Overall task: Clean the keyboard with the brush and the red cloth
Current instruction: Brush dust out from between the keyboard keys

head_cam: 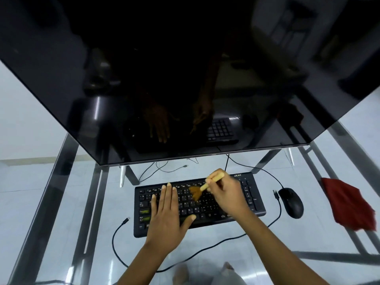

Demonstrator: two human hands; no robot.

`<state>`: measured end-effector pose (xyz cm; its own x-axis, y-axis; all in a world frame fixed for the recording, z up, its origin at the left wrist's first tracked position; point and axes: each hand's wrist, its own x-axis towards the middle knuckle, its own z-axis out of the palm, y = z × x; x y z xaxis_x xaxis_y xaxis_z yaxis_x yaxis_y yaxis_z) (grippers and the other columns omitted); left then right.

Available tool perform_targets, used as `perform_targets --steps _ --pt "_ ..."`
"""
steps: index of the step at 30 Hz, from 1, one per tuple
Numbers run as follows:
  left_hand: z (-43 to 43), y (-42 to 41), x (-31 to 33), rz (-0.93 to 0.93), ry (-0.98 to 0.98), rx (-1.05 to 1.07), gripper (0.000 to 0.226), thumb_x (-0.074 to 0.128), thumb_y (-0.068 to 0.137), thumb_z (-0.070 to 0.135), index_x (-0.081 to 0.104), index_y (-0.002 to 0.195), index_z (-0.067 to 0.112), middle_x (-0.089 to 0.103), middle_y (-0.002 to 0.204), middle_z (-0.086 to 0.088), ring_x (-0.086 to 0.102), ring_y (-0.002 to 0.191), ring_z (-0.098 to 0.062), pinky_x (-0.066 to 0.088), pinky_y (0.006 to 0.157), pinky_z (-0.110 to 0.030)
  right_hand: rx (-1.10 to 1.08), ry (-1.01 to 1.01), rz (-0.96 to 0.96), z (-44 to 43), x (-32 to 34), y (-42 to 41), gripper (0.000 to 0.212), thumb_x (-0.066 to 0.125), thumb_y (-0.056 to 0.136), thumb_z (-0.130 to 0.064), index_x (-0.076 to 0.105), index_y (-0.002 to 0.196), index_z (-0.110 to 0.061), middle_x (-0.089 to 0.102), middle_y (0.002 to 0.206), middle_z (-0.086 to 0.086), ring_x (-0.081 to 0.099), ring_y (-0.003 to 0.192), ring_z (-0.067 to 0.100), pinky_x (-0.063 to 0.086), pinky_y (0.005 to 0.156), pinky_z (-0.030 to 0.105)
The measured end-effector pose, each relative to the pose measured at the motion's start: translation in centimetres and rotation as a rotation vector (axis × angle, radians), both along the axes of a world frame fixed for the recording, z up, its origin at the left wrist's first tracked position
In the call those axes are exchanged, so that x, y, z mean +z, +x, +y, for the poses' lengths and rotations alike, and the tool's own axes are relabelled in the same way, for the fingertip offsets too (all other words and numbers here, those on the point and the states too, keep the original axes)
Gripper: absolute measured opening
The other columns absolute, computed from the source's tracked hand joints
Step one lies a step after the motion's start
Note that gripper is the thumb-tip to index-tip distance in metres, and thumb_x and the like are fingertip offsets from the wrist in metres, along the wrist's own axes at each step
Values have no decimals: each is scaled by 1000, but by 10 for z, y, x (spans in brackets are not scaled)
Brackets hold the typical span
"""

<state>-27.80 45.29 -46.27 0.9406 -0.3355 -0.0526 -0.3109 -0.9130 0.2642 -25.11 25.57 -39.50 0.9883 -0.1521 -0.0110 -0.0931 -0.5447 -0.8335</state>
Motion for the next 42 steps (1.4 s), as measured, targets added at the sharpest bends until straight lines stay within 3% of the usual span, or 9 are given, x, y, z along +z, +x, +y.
perform_targets --steps 9,14,17,25,27,31,34,37,42 --pt "-55 7 21 100 51 -179 111 31 80 82 -17 149 9 -31 153 -6 -33 140 -20 -16 116 -44 -155 1 -23 -39 0 -9 9 59 94 -21 60 86 -18 69 73 -14 65 73 3 50 69 18" --pt "-59 0 8 131 162 -195 110 26 78 81 -10 149 6 -21 156 -11 -24 144 -25 0 119 -50 -187 152 61 -53 -2 -15 11 56 95 -17 59 85 -17 71 73 1 70 69 13 58 74 35" --pt "-62 9 -3 139 192 -174 110 26 76 83 17 149 1 10 159 -17 2 147 -29 16 117 -52 -263 29 -46 -68 -1 -11 12 56 94 -16 57 84 -22 70 77 -7 65 75 2 49 70 19" --pt "-82 10 -3 108 211 -201 110 22 76 83 19 149 1 7 159 -16 6 147 -31 16 114 -51 -384 10 -78 -109 8 -17 8 55 94 -14 58 87 -15 68 70 -24 64 72 -5 46 68 14" --pt "-83 7 -4 120 212 -199 110 22 76 83 22 148 1 10 158 -17 9 147 -31 17 113 -51 -398 128 -55 -115 9 -22 9 56 95 -16 58 87 -14 71 73 -10 67 69 3 52 70 20" --pt "-81 9 -3 133 200 -195 112 18 74 84 7 150 3 -6 159 -13 -9 147 -27 3 115 -49 -169 52 98 -114 4 -33 9 59 94 -16 60 85 -19 71 74 -5 68 69 9 56 70 27" --pt "-77 9 -2 109 207 -209 111 16 75 84 3 150 4 -11 158 -12 -13 146 -27 -4 117 -47 -414 13 -102 -117 4 -44 17 58 93 -12 58 84 -26 68 78 -10 66 76 9 51 69 20" --pt "-77 7 -2 105 158 -186 102 17 84 81 13 150 3 1 160 -13 -4 148 -25 -2 117 -45 -285 209 52 -114 1 -54 10 55 95 -9 59 86 -12 73 70 -5 69 66 11 54 64 21" --pt "-76 4 0 116 118 -165 97 3 84 80 -11 148 9 -23 157 -6 -29 142 -17 -17 114 -41 -439 16 -94 -121 -3 -69 10 60 92 -10 60 87 -18 68 82 -4 66 75 9 46 66 7"
